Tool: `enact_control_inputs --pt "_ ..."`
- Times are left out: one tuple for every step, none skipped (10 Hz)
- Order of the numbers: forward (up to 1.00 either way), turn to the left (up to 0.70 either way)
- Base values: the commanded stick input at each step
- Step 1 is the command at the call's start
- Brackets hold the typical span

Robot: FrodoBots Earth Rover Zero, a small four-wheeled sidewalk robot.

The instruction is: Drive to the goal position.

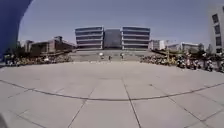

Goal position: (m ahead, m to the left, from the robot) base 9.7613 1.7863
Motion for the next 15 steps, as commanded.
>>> enact_control_inputs --pt "1.00 0.00" --pt "1.00 0.00" --pt "1.00 0.00" --pt "1.00 0.00" --pt "1.00 0.00" --pt "1.00 0.00" --pt "1.00 0.00" --pt "1.00 0.00" --pt "1.00 0.00" --pt "1.00 0.02" --pt "1.00 0.20" --pt "1.00 0.39" --pt "1.00 0.36" --pt "1.00 0.05" --pt "1.00 0.00"
